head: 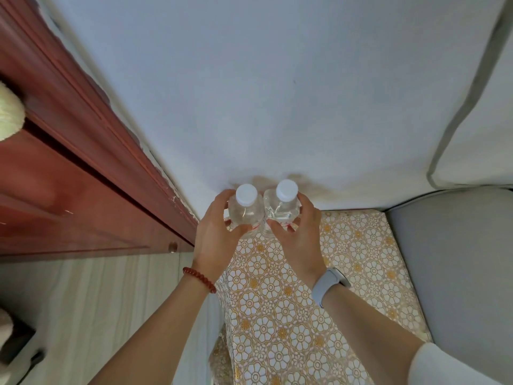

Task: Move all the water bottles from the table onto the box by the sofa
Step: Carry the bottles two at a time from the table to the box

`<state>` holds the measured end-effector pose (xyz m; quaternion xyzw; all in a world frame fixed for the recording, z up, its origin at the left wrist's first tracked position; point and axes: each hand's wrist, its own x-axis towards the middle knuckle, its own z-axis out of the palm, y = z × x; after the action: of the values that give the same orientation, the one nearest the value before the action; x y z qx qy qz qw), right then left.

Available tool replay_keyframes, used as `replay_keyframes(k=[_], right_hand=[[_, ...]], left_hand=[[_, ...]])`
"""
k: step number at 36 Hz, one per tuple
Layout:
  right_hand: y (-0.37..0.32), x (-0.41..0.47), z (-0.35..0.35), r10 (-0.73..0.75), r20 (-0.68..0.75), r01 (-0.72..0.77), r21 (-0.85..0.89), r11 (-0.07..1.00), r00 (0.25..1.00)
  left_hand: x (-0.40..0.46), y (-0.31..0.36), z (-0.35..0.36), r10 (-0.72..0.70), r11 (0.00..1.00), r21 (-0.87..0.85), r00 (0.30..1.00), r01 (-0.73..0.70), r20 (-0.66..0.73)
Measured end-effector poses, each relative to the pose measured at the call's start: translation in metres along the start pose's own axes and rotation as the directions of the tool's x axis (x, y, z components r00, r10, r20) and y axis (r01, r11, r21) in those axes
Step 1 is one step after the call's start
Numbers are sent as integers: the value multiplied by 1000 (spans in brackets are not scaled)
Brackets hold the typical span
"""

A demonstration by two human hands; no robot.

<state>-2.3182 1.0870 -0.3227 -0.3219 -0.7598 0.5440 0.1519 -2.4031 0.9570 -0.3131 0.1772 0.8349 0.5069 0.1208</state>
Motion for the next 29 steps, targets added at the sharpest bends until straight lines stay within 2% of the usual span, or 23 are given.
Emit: replay_keyframes(k=[11, 18, 23, 27, 29], right_hand=[[-12, 2, -3, 28, 24, -25, -91, 995, 999], [-25, -4, -9, 93, 93, -83, -110, 990, 991], [-49, -30, -26, 135, 101, -114, -191, 975, 986], [-83, -73, -33, 177, 263, -94, -302, 949, 949], [-107, -101, -26, 158, 382, -30, -321, 947, 910]], left_hand=[[-7, 6, 5, -25, 990, 137, 998, 32, -51], [-20, 15, 0, -38, 977, 210, 999, 36, 6], [-48, 30, -21, -136, 965, 226, 991, 136, -17], [-100, 52, -60, -221, 951, 197, 969, 240, -112], [-136, 61, -89, -229, 945, 207, 963, 255, -142]])
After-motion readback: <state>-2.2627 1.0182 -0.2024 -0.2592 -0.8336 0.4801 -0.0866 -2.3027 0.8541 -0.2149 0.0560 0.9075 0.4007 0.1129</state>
